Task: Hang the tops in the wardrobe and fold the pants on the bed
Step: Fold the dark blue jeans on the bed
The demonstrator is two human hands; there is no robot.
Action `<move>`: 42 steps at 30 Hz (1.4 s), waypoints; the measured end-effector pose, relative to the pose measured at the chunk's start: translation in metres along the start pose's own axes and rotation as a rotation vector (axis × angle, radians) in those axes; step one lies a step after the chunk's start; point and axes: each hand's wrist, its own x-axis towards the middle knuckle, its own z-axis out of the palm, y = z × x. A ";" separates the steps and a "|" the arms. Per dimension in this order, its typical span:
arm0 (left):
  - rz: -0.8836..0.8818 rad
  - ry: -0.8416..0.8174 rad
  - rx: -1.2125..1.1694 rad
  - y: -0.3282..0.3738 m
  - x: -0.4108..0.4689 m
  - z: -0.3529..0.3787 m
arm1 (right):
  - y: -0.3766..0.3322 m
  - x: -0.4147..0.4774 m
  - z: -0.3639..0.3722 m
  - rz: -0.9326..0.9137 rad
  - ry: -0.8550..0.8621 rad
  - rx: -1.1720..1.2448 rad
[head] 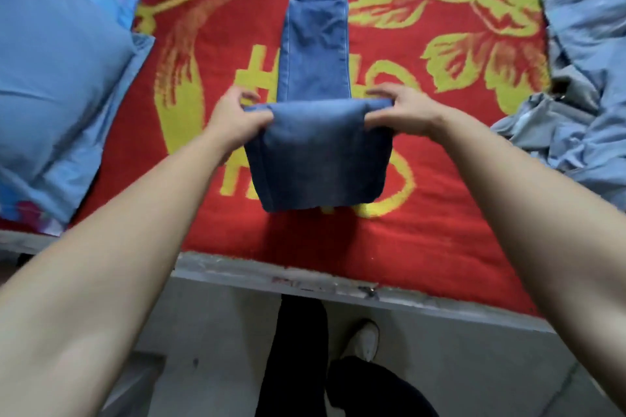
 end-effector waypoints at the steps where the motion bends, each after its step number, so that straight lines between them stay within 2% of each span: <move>1: 0.010 0.106 0.002 0.000 0.025 0.004 | 0.004 0.022 -0.003 0.000 0.100 -0.007; 2: 0.022 0.170 0.080 -0.005 0.046 0.010 | 0.011 0.039 -0.002 0.016 0.164 -0.080; 4: 0.069 0.156 0.302 -0.020 0.071 0.028 | 0.025 0.061 0.010 0.062 0.185 -0.297; 6: 0.186 0.030 0.473 -0.041 0.073 0.050 | 0.039 0.065 0.032 0.022 0.120 -0.478; 9: 0.395 -0.191 0.715 -0.075 0.061 0.077 | 0.053 0.059 0.070 -0.169 0.034 -0.758; 11: 0.435 -0.312 0.862 -0.097 0.058 0.085 | 0.060 0.056 0.092 -0.182 -0.062 -0.860; 14: 0.444 -0.358 0.859 -0.116 0.062 0.091 | 0.067 0.060 0.108 -0.150 -0.090 -0.799; 19: 0.520 -0.340 0.836 -0.132 0.052 0.091 | 0.080 0.048 0.122 -0.223 0.056 -0.723; 24: 0.545 -0.308 0.918 -0.139 0.029 0.089 | 0.105 0.016 0.147 -0.366 0.223 -0.839; 28: 0.710 -0.243 0.997 -0.148 0.006 0.093 | 0.110 0.017 0.167 -0.357 0.224 -0.927; 33: 0.564 -0.179 1.111 -0.136 0.007 0.101 | 0.109 0.030 0.156 -0.411 0.341 -1.077; 35: 0.504 -0.208 1.125 -0.125 0.011 0.105 | 0.104 0.034 0.146 -0.450 0.317 -1.095; 37: 0.453 -0.267 1.147 -0.114 0.009 0.106 | 0.096 0.032 0.134 -0.436 0.220 -1.068; 42: 0.373 -0.366 1.108 -0.082 0.002 0.090 | 0.065 0.021 0.099 -0.264 -0.041 -0.844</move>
